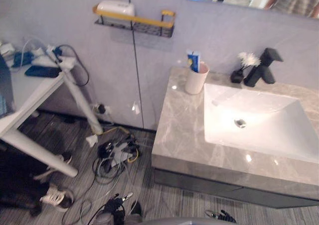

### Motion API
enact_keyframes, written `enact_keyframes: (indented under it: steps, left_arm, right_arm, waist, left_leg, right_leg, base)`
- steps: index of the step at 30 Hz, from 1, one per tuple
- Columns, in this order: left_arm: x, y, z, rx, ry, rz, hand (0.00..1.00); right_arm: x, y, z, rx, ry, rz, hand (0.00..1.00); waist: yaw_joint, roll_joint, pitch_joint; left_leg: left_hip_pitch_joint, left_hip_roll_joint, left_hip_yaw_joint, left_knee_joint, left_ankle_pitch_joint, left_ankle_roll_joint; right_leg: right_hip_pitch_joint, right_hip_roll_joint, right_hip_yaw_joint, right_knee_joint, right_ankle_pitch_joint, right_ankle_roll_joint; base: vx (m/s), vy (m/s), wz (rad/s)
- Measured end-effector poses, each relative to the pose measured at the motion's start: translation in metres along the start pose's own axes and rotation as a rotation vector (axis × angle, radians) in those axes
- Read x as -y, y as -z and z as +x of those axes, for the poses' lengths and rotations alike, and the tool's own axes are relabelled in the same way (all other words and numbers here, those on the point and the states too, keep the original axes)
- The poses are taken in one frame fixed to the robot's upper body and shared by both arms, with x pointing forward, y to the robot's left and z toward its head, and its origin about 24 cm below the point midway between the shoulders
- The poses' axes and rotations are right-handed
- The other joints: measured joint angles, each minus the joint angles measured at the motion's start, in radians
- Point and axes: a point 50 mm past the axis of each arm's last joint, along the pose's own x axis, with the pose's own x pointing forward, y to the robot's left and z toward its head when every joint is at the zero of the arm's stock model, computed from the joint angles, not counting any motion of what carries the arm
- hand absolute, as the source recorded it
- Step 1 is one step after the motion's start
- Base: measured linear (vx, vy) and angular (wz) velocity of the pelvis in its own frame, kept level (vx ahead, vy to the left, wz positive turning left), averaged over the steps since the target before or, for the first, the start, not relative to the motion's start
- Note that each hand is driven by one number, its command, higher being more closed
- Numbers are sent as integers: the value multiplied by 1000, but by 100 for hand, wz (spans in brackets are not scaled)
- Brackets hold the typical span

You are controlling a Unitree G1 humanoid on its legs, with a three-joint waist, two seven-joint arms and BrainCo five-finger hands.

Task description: Organize washtable

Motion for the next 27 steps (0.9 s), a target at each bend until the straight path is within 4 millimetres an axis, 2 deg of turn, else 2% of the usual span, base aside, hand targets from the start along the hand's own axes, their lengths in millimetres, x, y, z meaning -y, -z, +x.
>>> enact_keyframes:
  steps: [1, 2, 3, 4, 5, 6, 7, 8, 9, 10, 12, 13, 15, 16, 17, 19, 20, 21, 22, 23, 24, 25, 26, 27]
  left_arm:
    - [0, -1, 0, 6, -2, -5, 0]
    - [2, -3, 0, 18, -4, -14, 0]
    - [5, -4, 0, 23, -9, -38, 0]
    - [5, -6, 0, 33, -12, -63, 0]
    - [6, -13, 1, 56, -12, -89, 0]
    - [4, -12, 0, 56, -26, -109, 0]
    - [3, -7, -1, 45, -30, -108, 0]
    - [4, 1, -2, 28, -30, -112, 0]
    - [8, 5, -3, 10, -20, -106, 0]
    - [8, 6, -3, 5, -19, -104, 0]
    - [6, 2, -2, 16, -24, -97, 0]
    - [3, -1, -1, 25, -32, -90, 0]
    - [3, 0, -1, 23, -31, -63, 0]
    - [7, -1, -1, 25, -16, -34, 0]
    - [9, -2, -1, 32, -4, -3, 0]
    - [9, -5, -1, 48, 6, 42, 0]
    - [11, -6, -1, 54, 16, 68, 0]
    - [12, -8, 0, 59, 20, 75, 0]
    - [11, -10, 0, 60, 18, 82, 0]
    - [11, -9, 1, 53, 15, 93, 0]
    - [10, -6, 0, 44, 14, 101, 0]
    - [12, -4, 0, 38, 19, 101, 0]
    - [11, -4, 0, 37, 16, 102, 0]
    - [4, -3, -1, 30, 0, 79, 0]
  right_arm:
    - [0, -2, 0, 6, 0, -1, 0]
    - [3, -10, 2, 28, 7, -9, 0]
    - [3, -17, 3, 47, 7, -14, 0]
    - [0, -18, 3, 48, -1, -12, 0]
    - [-1, -20, 3, 54, -4, -11, 0]
    - [0, -21, 3, 65, 0, -3, 0]
    - [2, -21, 2, 70, 2, -3, 0]
    - [6, -20, 1, 77, 12, -4, 0]
    - [10, -25, 1, 97, 18, -5, 0]
    - [9, -25, 1, 97, 17, -5, 0]
    - [2, -22, 1, 85, 2, 2, 0]
    - [-4, -22, 2, 82, -14, 9, 0]
    - [-7, -21, 2, 82, -20, 13, 0]
    - [-7, -21, 2, 81, -19, 13, 0]
    - [-6, -22, 2, 82, -18, 13, 0]
    - [-8, -25, 2, 87, -21, 15, 0]
    - [-10, -27, 3, 93, -24, 20, 0]
    - [-10, -29, 3, 96, -23, 18, 0]
    - [-9, -32, 3, 102, -23, 16, 0]
    - [-9, -32, 3, 103, -23, 17, 0]
    - [-10, -32, 3, 104, -25, 15, 0]
    - [-9, -35, 4, 110, -23, 10, 0]
    - [-10, -35, 4, 111, -27, 3, 0]
    - [-11, -29, 3, 94, -30, 7, 0]
  waist:
    - [0, 3, 6]
    - [1, 26, 21]
    - [0, 32, 29]
    - [5, 18, 41]
    - [8, 17, 52]
    - [8, 27, 50]
    - [7, 37, 43]
    - [-5, 61, 32]
    - [-8, 87, 21]
    - [-6, 86, 17]
    - [-5, 58, 11]
    - [2, 40, 13]
    - [-1, 37, 12]
    - [-1, 34, 11]
    - [-2, 35, 7]
    - [-1, 27, 1]
    - [-3, 22, -2]
    - [-2, 26, 0]
    - [-5, 28, 7]
    - [-8, 32, 9]
    - [-12, 42, 11]
    - [-6, 69, 12]
    - [-5, 65, 10]
    - [0, 44, 0]
  left_leg:
    - [-8, 0, -6, 11, -3, 0]
    - [-34, 3, -20, 39, -4, 0]
    - [-47, 3, -31, 41, -11, -18]
    - [-61, -3, -34, 87, -30, -6]
    - [-99, -5, -39, 216, -92, 21]
    - [-152, 8, -44, 557, -237, 22]
    - [-143, 24, -55, 622, -268, -1]
    - [-102, 62, -101, 653, -317, -47]
    - [-75, 74, -159, 596, -374, -93]
    - [-68, 73, -164, 566, -395, -74]
    - [-54, 45, -180, 472, -399, -72]
    - [-54, 37, -174, 441, -387, -54]
    - [-29, 19, -157, 404, -369, -28]
    - [-7, -9, -134, 369, -350, -7]
    - [-7, -35, -110, 329, -329, 13]
    - [-26, -67, -77, 293, -308, 27]
    - [-67, -89, -41, 306, -295, 39]
    - [-84, -90, -30, 320, -290, 46]
    - [-93, -87, -5, 336, -286, 56]
    - [-80, -76, 9, 322, -279, 66]
    - [-42, -45, 49, 262, -256, 83]
    - [-21, -14, 82, 221, -238, 97]
    - [-13, 8, 109, 213, -234, 98]
    - [-1, 23, 150, 205, -233, 100]
  right_leg:
    - [-1, 0, -1, 1, 0, 0]
    - [-11, 2, -4, 6, -1, 1]
    - [-22, -10, -10, 2, -3, 5]
    - [-30, -27, -11, 7, -11, 23]
    - [-34, -38, -9, 17, -12, 40]
    - [-28, -53, 9, 33, -7, 48]
    - [-22, -50, 19, 30, -2, 53]
    - [-14, -33, 38, 26, 7, 62]
    - [-25, -14, 48, 32, 17, 69]
    - [-38, -11, 56, 31, 27, 67]
    - [-91, -21, 70, 32, 57, 66]
    - [-112, -32, 81, 41, 84, 62]
    - [-119, -54, 95, 45, 115, 71]
    - [-124, -86, 120, 46, 122, 83]
    - [-150, -116, 145, 48, 130, 96]
    - [-207, -149, 177, 46, 142, 117]
    - [-276, -167, 208, 39, 143, 122]
    - [-296, -168, 221, 39, 146, 115]
    - [-310, -166, 227, 38, 147, 46]
    - [-307, -151, 226, 36, 101, -49]
    - [-296, -123, 210, 39, -26, -177]
    - [-305, -112, 186, 118, -11, -121]
    - [-336, -100, 159, 256, 6, -93]
    - [-337, -89, 103, 441, -4, -89]
  base:
    - [-169, -13, 39]
    - [-185, 30, 17]
    - [-188, 43, 5]
    - [-68, 33, -15]
    - [306, 1, -40]
    - [430, -23, -45]
    - [543, -19, -52]
    - [377, 13, -31]
    - [318, 81, -21]
    - [215, 153, -1]
    - [133, 144, -1]
    - [93, 150, -15]
    - [83, 149, -27]
    - [58, 149, -42]
    - [-15, 154, -47]
    - [-160, 132, -49]
    - [-194, 127, -53]
    - [-177, 140, -59]
    - [-106, 81, -53]
    - [-64, 88, -74]
    - [37, 33, -80]
    - [110, 0, -90]
    - [87, 38, -101]
    - [32, 56, -89]
